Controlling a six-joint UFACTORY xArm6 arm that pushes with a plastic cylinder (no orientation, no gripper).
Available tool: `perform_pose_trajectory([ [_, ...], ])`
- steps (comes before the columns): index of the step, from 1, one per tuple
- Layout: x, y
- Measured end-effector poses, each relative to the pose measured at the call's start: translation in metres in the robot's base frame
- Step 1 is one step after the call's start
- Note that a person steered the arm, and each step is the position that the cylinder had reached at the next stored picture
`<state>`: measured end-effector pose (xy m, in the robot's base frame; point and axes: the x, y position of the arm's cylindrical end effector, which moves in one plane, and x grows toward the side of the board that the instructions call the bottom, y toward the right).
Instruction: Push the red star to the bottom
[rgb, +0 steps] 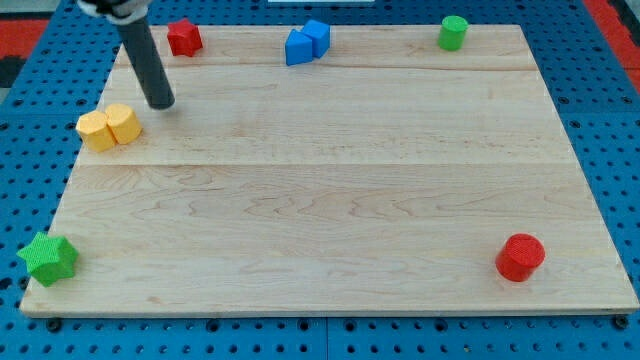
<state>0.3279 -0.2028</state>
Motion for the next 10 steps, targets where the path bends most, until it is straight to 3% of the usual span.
perform_pose_trajectory([
  [1,-0.027,-0.038],
  [2,-0.108,-0.046],
  [3,-0.137,-0.066],
  [4,-0.136,-0.058],
  [5,-0.136,0.025],
  [6,-0.122,0.064],
  [7,-0.091,0.061],
  [9,-0.122,0.015],
  [10,-0.086,0.012],
])
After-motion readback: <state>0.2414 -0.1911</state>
